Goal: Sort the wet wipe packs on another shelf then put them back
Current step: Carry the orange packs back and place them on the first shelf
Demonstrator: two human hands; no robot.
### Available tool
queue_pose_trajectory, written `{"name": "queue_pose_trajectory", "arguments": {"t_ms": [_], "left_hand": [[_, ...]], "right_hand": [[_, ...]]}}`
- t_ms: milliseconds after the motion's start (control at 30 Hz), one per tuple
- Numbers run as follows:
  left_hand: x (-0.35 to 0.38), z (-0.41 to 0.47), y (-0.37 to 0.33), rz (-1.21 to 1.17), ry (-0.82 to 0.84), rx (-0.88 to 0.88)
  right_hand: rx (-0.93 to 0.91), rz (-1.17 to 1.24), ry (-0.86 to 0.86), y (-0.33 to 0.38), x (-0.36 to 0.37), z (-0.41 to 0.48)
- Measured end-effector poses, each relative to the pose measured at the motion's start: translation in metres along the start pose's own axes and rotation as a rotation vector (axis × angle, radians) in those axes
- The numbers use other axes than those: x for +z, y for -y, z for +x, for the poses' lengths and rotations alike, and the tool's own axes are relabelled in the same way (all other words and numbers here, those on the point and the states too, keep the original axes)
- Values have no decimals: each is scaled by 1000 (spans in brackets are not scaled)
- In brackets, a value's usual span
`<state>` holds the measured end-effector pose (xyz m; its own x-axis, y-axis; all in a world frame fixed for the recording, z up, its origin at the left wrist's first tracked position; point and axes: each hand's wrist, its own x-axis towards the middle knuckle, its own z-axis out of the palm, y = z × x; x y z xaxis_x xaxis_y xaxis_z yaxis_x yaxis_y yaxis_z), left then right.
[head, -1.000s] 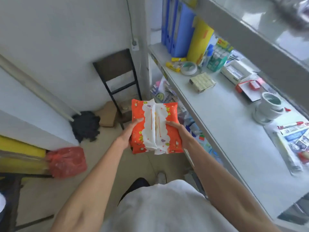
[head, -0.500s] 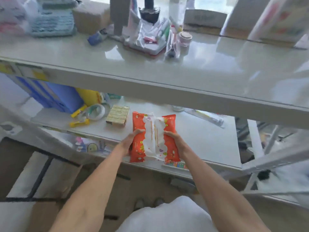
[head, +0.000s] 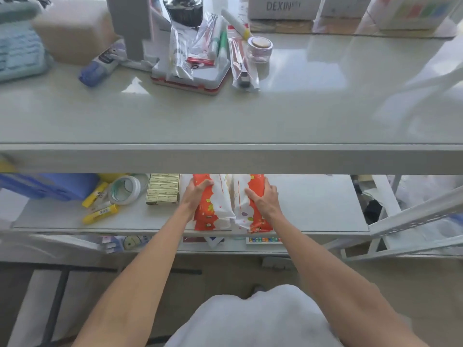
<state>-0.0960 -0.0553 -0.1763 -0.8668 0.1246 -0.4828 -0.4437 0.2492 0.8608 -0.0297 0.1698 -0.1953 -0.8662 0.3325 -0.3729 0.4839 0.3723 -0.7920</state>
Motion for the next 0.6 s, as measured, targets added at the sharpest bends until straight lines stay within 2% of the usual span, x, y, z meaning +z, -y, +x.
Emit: {"name": "queue_pose_trajectory", "arguments": {"t_ms": [133, 267, 433, 600], "left_hand": [[-5, -1, 7, -126, 119, -12], [-7, -3, 4, -254, 158, -88], [-19, 0, 1, -252, 276, -111], [-27, -1, -10, -248, 283, -131]], "right_hand": [[-12, 101, -22, -2, 8, 4], [-11, 128, -53, -4, 1, 5], [7, 137, -43, 7, 20, 3], [9, 39, 22, 21, 21, 0]]}}
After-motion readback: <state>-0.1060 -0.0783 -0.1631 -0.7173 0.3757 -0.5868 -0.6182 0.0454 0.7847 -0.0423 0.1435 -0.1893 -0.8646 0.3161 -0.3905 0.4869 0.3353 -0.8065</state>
